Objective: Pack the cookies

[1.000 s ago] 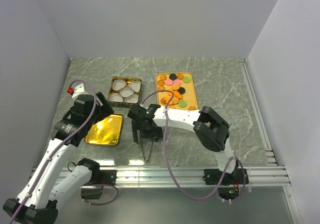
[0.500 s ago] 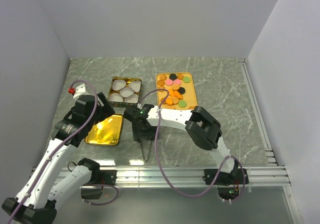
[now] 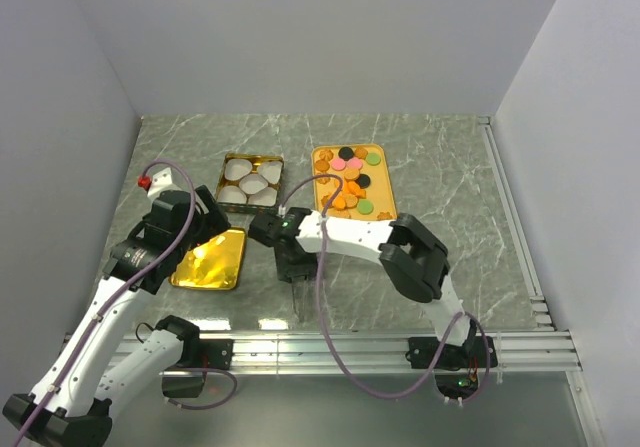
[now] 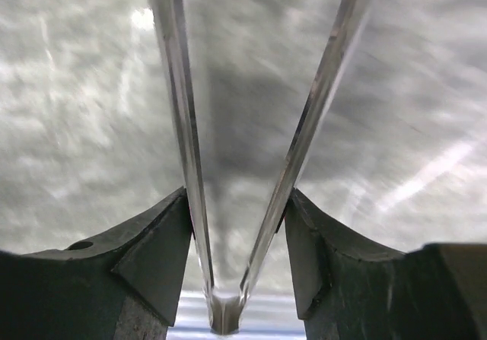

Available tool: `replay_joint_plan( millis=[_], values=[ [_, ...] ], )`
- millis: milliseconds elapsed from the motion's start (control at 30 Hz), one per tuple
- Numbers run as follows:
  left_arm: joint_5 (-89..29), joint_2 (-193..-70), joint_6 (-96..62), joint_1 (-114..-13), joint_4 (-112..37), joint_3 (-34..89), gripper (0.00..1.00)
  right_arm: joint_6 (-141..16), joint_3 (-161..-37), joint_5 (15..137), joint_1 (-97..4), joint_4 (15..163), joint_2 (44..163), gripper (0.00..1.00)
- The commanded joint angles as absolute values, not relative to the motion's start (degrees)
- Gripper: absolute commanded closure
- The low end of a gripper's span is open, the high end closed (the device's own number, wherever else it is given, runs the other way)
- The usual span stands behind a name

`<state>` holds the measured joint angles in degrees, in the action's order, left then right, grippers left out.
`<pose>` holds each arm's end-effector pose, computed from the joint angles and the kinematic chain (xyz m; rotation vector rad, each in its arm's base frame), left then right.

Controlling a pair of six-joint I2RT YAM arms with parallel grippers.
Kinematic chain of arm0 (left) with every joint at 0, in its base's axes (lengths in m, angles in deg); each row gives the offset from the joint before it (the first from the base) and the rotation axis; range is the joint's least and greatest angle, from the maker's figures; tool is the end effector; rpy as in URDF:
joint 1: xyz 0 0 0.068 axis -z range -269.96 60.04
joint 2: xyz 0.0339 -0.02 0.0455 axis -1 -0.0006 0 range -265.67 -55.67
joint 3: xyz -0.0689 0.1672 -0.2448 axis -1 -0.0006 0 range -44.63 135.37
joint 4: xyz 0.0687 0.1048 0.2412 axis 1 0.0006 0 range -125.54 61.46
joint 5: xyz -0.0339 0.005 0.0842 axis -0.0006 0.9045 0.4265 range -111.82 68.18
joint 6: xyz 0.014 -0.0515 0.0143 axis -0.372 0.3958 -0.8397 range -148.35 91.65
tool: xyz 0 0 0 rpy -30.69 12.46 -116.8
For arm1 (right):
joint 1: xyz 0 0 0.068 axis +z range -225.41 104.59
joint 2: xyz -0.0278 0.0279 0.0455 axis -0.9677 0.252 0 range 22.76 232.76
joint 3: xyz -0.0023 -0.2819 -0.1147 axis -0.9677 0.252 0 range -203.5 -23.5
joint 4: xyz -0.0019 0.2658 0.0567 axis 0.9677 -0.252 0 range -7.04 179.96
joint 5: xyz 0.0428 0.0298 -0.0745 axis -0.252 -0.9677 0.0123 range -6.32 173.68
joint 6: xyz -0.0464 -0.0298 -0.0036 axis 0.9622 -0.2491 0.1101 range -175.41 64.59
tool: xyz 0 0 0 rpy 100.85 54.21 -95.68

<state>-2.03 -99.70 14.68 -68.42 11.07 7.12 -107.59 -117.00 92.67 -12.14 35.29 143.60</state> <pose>0.1327 -0.0388 0.3447 -0.5917 2.1325 -0.2380 0.2042 0.3925 0.1937 -0.2673 2.9222 0.0498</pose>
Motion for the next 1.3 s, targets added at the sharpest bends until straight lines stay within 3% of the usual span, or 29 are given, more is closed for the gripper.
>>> replay_joint_plan(
  millis=[0, 467, 700, 867, 1267],
  values=[
    [-0.55, -98.73, 15.68, -68.17, 10.95, 7.49, 0.01, -107.44, -116.84, 97.56, -11.77, 28.37, 132.11, 0.43],
    [1.03, -96.36, 16.83, -67.99, 11.48, 7.23, 0.01, -106.21, -105.51, 98.8, -13.79, 22.46, 110.4, 0.39],
    [0.77, -96.1, 16.74, -67.9, 11.04, 6.96, 0.01, -99.63, -102.96, 98.27, -26.34, 23.77, 104.24, 0.4],
    [-0.02, -96.27, 16.21, -67.9, 10.69, 6.87, 0.01, -92.51, -104.45, 97.39, -35.66, 25.1, 104.93, 0.42],
    [-2.04, -97.58, 14.98, -67.9, 9.28, 6.43, 0.0, -86.35, -113.93, 91.42, -40.33, 27.39, 115.13, 0.42]
  ],
)
